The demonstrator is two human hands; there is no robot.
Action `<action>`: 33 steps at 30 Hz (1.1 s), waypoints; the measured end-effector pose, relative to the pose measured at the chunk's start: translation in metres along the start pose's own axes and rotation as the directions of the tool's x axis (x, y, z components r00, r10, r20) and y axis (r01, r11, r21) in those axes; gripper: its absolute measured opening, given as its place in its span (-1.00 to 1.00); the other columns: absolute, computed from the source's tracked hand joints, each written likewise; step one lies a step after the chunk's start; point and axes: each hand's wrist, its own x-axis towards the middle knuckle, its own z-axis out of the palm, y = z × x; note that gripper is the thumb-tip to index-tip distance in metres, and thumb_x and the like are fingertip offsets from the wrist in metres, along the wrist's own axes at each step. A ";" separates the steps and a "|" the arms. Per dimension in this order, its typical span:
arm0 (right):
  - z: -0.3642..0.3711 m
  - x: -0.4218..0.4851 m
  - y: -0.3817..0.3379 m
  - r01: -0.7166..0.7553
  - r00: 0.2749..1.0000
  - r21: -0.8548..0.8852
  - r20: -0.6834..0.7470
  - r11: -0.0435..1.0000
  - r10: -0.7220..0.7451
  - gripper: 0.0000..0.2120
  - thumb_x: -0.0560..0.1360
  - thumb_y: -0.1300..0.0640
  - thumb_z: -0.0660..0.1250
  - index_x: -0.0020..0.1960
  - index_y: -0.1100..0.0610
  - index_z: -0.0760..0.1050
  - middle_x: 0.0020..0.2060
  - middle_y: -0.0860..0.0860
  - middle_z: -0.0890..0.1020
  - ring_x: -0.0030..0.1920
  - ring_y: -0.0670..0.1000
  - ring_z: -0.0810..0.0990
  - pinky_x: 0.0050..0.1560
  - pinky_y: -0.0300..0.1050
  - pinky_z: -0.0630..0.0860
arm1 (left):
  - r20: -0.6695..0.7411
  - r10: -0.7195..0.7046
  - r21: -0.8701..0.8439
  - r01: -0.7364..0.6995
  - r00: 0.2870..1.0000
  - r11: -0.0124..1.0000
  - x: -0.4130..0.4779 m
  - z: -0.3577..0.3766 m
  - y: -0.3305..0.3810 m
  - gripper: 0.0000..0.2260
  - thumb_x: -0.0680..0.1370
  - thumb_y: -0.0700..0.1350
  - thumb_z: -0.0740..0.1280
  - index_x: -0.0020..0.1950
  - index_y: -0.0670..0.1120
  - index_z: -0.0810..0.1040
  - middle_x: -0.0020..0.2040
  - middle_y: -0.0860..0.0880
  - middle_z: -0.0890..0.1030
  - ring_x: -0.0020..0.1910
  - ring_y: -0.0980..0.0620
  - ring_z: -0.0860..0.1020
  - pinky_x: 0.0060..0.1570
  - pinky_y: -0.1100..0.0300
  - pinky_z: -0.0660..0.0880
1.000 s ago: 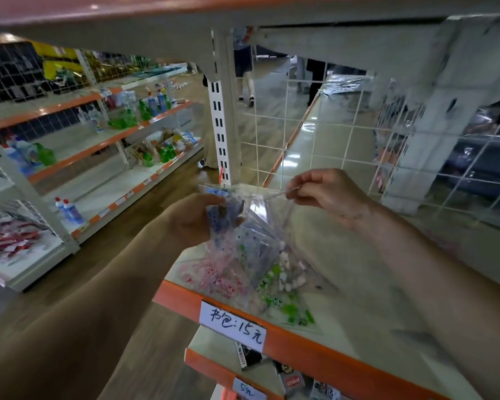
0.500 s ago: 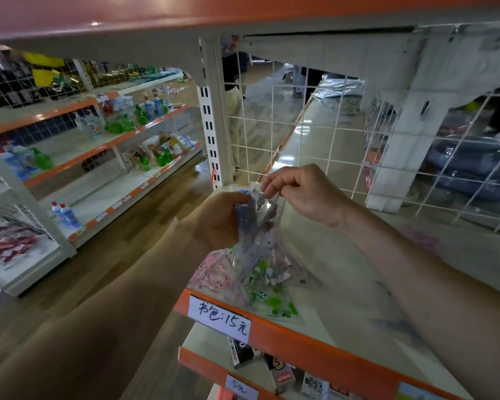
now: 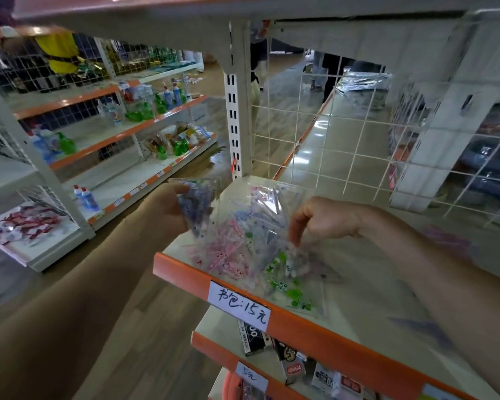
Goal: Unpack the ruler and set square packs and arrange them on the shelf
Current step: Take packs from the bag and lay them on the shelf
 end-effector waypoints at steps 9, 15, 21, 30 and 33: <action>0.030 0.025 -0.023 -0.240 0.967 -0.460 -0.187 0.855 0.171 -0.29 0.39 -0.36 0.30 0.35 0.10 0.35 0.20 0.05 0.47 0.16 0.08 0.49 0.01 -0.06 0.40 | -0.230 -0.005 0.133 0.037 0.973 0.990 0.014 -0.027 0.009 -0.80 0.59 -0.17 0.18 0.20 -0.14 0.43 -0.06 -0.18 0.58 -0.15 -0.10 0.57 -0.26 -0.01 0.46; 0.027 0.029 -0.023 -0.257 0.963 -0.392 -0.180 0.883 0.200 -0.20 0.31 -0.40 0.36 0.35 0.06 0.31 0.24 0.03 0.44 0.18 0.07 0.47 0.09 -0.01 0.43 | -0.239 -0.042 0.242 0.101 0.970 0.965 0.019 -0.014 -0.005 -0.87 0.62 -0.15 0.19 -0.02 -0.18 0.46 -0.10 -0.18 0.58 -0.17 -0.11 0.55 -0.21 -0.02 0.48; 0.028 0.025 -0.028 -0.252 0.961 -0.452 -0.223 0.856 0.166 -0.31 0.38 -0.33 0.35 0.34 0.07 0.34 0.23 0.04 0.46 0.20 0.08 0.45 0.09 -0.02 0.41 | -0.163 0.048 0.451 0.031 0.985 0.892 0.020 -0.001 -0.001 -0.79 0.58 -0.20 0.27 0.18 -0.26 0.46 0.08 -0.21 0.60 -0.03 -0.14 0.61 -0.06 -0.03 0.54; 0.070 0.038 -0.078 0.064 0.991 -0.499 -0.067 0.864 -0.112 -0.43 0.43 -0.28 0.32 0.19 0.17 0.44 0.16 0.06 0.48 0.19 0.11 0.47 0.05 -0.05 0.39 | -0.117 -0.002 0.059 0.009 0.993 0.998 0.005 -0.010 0.008 -0.70 0.61 -0.19 0.19 0.35 -0.20 0.39 -0.09 -0.17 0.60 -0.29 -0.07 0.64 -0.37 0.05 0.57; 0.073 0.046 -0.081 0.041 0.992 -0.523 -0.081 0.851 -0.098 -0.53 0.41 -0.21 0.36 0.12 0.12 0.44 0.07 0.04 0.49 0.16 0.11 0.48 0.00 -0.07 0.35 | -0.151 0.012 0.023 -0.009 0.988 1.000 -0.003 -0.017 0.012 -0.66 0.61 -0.18 0.21 0.39 -0.18 0.36 -0.13 -0.17 0.60 -0.23 -0.05 0.62 -0.31 0.05 0.52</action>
